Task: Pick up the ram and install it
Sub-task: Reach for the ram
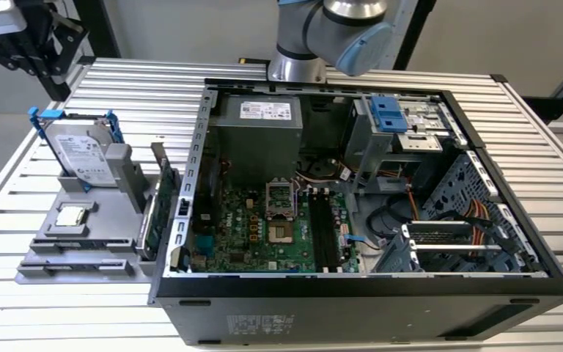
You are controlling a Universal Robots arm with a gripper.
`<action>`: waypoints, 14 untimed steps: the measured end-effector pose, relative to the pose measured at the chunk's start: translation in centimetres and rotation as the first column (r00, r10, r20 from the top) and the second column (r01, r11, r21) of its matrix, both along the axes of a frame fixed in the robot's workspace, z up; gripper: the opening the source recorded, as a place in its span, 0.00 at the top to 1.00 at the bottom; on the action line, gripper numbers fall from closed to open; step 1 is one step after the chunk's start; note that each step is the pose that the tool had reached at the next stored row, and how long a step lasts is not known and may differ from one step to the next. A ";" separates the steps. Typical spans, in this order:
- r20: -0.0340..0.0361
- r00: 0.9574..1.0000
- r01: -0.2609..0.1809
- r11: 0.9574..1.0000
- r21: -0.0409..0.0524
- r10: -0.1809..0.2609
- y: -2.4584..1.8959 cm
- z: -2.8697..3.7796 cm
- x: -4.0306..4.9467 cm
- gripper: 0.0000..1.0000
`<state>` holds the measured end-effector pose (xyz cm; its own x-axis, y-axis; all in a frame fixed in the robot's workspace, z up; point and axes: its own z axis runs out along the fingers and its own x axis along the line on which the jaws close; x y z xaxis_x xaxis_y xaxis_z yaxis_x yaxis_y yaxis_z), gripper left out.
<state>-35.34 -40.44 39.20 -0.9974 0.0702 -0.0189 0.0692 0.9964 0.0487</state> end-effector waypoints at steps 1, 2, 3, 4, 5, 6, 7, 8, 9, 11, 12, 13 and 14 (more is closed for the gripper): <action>0.000 1.000 0.000 1.000 0.000 0.000 -0.14 0.00 0.00 1.00; 0.000 1.000 0.000 1.000 0.000 0.000 -0.29 0.00 0.00 1.00; 0.000 1.000 0.000 1.000 0.000 0.000 -0.44 0.00 0.00 1.00; 0.000 1.000 0.000 1.000 0.000 0.000 -0.57 0.00 0.00 1.00; 0.000 1.000 0.000 1.000 0.000 0.000 -0.71 0.00 0.00 1.00; 0.000 1.000 0.000 1.000 0.000 0.000 -0.83 0.00 0.00 1.00; 0.000 1.000 0.000 1.000 0.000 0.000 -0.95 0.00 0.00 1.00; 0.000 1.000 0.000 1.000 0.000 0.000 -1.06 0.00 0.00 1.00; 0.000 1.000 0.000 1.000 0.000 0.000 -1.17 0.00 0.00 1.00; 0.000 1.000 -0.001 1.000 0.000 0.001 -1.38 0.00 0.00 1.00; 0.000 1.000 -0.001 1.000 0.000 0.001 -1.47 0.00 0.00 1.00; 0.000 1.000 -0.001 1.000 0.000 0.001 -1.56 -0.01 0.00 1.00; 0.000 1.000 -0.001 1.000 0.000 0.001 -1.63 -0.01 0.00 1.00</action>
